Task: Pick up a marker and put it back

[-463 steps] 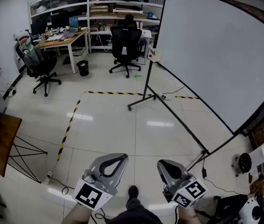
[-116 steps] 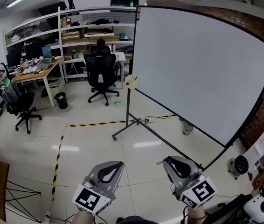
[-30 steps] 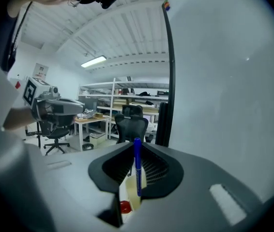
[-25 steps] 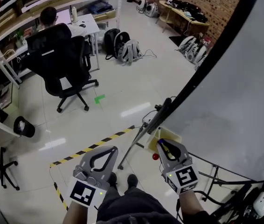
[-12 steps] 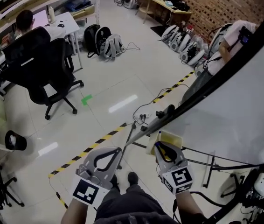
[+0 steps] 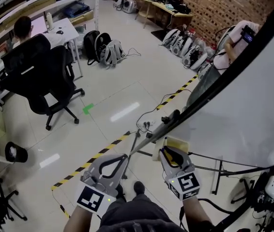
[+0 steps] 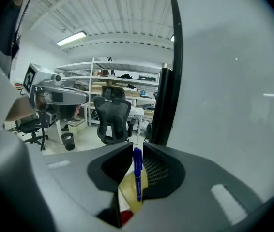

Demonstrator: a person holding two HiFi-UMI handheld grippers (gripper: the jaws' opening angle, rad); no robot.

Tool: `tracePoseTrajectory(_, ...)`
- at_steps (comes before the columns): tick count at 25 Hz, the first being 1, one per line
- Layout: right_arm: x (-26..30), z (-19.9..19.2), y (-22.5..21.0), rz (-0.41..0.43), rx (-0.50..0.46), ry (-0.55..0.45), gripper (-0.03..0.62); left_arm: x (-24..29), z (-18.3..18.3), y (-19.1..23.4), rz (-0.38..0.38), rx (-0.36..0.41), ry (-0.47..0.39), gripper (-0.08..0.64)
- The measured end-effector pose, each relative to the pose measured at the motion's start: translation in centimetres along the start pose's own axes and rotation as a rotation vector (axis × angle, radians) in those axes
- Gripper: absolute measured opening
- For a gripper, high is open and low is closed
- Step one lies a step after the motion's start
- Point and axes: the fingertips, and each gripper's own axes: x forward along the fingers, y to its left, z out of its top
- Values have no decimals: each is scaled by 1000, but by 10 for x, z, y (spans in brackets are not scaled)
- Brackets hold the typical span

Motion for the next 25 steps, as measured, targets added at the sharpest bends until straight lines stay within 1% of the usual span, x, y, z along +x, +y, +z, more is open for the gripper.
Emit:
tracePoseTrajectory(3,-7,15,0,-2,-25,-29,64,-6,9,2,17,13,-22,3)
tracePoseTrajectory(6,-21,43,2,-4,-44,-84,64,-13,20,4,31,18,-49,3)
tracePoseTrajectory(10,-43,84,9,15,-57,-175,64,-19,40,5,33,48,-90,3)
tracePoseTrajectory(14,-62,112,17,47,-79,-242,65,-21,64,2,42,78,-140,3)
tracePoseTrajectory(17,-78,133,25,65,-99,-291,64,-30,85,-1,69,32,-187,3)
tracePoseTrajectory(20,-97,145,29,111,-103,-335,64,-34,101,-12,96,25,-210,3)
tracePoseTrajectory(21,-102,145,30,136,-102,-347,54,-35,105,-18,107,32,-208,3)
tracePoseTrajectory(23,-111,142,31,186,-95,-369,2,-36,108,-32,134,52,-199,3)
tracePoseTrajectory(25,-121,136,33,226,-93,-384,0,-38,111,-48,162,72,-187,4)
